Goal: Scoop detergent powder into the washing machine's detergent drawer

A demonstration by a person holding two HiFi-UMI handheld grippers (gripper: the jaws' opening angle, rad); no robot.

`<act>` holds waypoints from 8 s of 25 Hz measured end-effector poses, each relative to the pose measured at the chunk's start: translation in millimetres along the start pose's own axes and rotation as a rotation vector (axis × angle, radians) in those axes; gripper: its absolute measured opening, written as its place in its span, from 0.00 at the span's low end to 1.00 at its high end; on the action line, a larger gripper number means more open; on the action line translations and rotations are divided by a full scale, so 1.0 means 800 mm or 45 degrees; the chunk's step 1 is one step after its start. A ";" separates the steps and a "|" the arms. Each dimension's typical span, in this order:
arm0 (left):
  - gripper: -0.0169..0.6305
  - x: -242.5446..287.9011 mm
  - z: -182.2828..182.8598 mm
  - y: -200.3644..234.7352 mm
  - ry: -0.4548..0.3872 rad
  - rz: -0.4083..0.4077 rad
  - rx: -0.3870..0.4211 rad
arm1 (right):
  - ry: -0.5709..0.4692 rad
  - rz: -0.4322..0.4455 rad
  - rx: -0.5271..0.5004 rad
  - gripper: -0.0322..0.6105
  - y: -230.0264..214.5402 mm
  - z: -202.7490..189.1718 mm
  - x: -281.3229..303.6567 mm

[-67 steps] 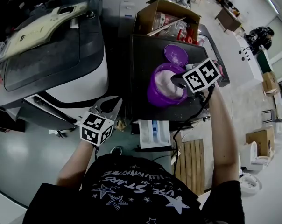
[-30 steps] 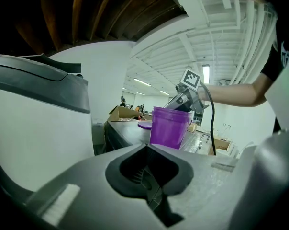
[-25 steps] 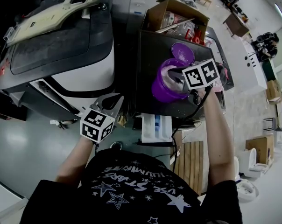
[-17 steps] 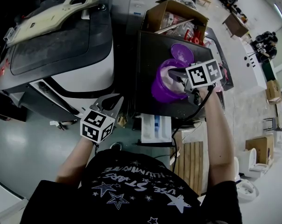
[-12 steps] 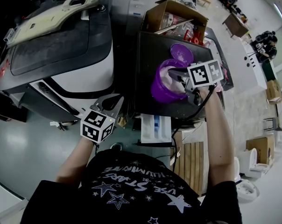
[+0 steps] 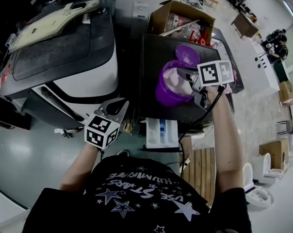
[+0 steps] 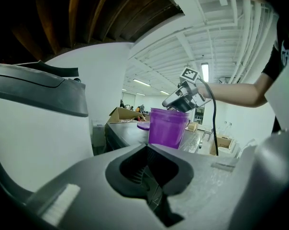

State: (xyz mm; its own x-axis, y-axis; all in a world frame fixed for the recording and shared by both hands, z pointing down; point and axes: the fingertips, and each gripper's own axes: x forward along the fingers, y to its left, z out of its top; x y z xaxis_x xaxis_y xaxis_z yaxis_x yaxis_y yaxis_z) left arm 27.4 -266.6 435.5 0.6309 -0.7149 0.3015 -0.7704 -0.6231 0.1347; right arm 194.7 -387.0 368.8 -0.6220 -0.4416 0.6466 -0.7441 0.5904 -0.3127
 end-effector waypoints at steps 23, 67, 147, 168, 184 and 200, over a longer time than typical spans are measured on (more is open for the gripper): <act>0.03 -0.004 -0.010 -0.052 0.039 0.003 0.029 | -0.541 0.098 0.455 0.10 -0.016 0.013 -0.095; 0.03 -0.073 -0.126 -0.130 0.271 -0.121 0.034 | -0.738 0.302 0.864 0.10 0.073 -0.229 -0.068; 0.03 -0.099 -0.131 -0.096 0.236 0.082 -0.030 | -0.082 0.008 -1.246 0.10 0.164 -0.300 0.036; 0.03 -0.081 -0.103 -0.091 0.182 0.032 0.014 | -0.559 0.128 0.070 0.10 0.109 -0.193 -0.062; 0.03 -0.048 -0.073 -0.076 0.149 0.057 0.020 | -0.743 0.000 0.020 0.10 0.035 0.001 -0.155; 0.03 -0.037 -0.075 -0.065 0.168 0.145 -0.001 | -0.319 -0.083 -0.011 0.11 -0.052 -0.019 -0.063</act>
State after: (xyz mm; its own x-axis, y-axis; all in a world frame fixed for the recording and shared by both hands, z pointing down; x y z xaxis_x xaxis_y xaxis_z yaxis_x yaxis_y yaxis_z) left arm 43.3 -193.8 476.0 0.5222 -0.7327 0.4364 -0.8362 -0.5404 0.0933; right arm 260.4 -378.7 359.9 -0.6146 -0.6316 0.4725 -0.7831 0.5607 -0.2691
